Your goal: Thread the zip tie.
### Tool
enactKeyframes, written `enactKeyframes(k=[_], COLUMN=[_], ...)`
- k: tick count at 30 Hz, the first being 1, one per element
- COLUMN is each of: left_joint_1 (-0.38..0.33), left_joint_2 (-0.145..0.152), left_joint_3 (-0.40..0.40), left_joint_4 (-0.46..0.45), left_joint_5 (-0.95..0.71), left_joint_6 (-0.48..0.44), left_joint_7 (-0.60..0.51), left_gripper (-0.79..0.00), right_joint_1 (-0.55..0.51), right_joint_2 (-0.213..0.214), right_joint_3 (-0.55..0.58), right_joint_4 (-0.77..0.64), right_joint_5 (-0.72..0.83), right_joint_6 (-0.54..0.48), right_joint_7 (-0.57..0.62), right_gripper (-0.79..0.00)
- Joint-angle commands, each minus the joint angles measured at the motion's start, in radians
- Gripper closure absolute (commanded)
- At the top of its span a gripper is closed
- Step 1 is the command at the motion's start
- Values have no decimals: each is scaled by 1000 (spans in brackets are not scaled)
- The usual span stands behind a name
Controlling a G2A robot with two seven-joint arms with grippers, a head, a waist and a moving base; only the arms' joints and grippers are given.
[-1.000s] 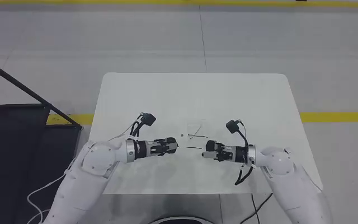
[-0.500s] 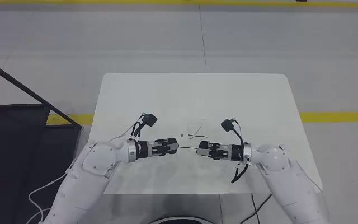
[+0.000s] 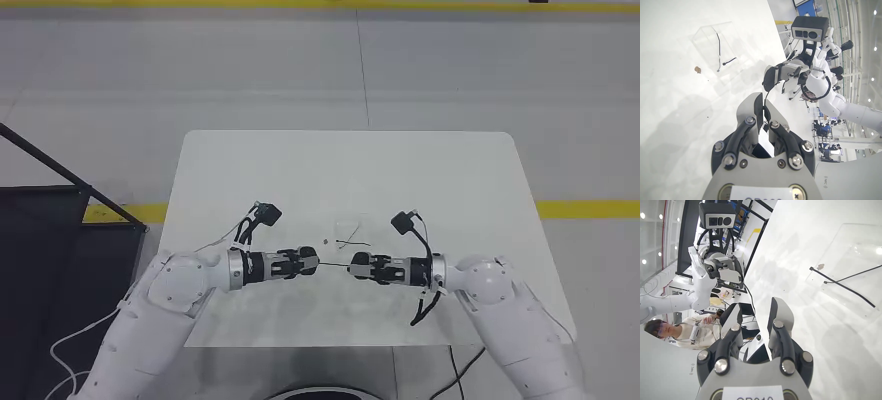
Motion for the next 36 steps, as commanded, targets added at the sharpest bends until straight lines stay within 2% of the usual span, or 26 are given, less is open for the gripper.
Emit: enactKeyframes(k=[1, 3, 6, 10, 14, 17, 18, 23, 27, 28, 30, 36], left_joint_1=[0, -1, -1, -2, -4, -6, -7, -9, -11, -11, -11, -11], left_joint_2=[1, 2, 4, 6, 8, 9, 9, 11, 13, 13, 14, 16], left_joint_3=[1, 2, 4, 7, 10, 13, 14, 20, 25, 26, 27, 30], left_joint_4=[-1, -1, -2, -2, -1, -2, -1, -1, -4, -5, -6, -6], left_joint_5=[0, -1, -2, -1, -2, 0, 0, 1, 2, 3, 4, -2], left_joint_6=[2, 3, 3, 3, 4, 5, 5, 6, 8, 8, 8, 8], left_joint_7=[1, 2, 4, 5, 6, 4, 5, 7, 8, 8, 10, 14], left_gripper=[0, 0, 0, 0, 0, 0, 0, 0, 0, 0, 0, 0], right_joint_1=[2, 4, 7, 10, 14, 17, 18, 21, 22, 22, 23, 24], right_joint_2=[1, 1, 2, 4, 5, 6, 6, 8, 10, 11, 12, 14], right_joint_3=[-2, -6, -10, -15, -20, -23, -24, -27, -29, -30, -30, -34], right_joint_4=[1, 2, 4, 6, 9, 11, 12, 12, 12, 13, 14, 15], right_joint_5=[2, 3, 4, 8, 12, 13, 13, 16, 20, 21, 22, 27], right_joint_6=[0, -1, 1, 1, 0, 2, 4, 5, 2, 2, 1, -4], right_joint_7=[-1, 1, 0, -2, -3, -3, -3, -4, -4, -4, -4, -4], right_gripper=[-305, -268, -139, -95, -95, -212, -228, -222, -135, -58, 0, 0])
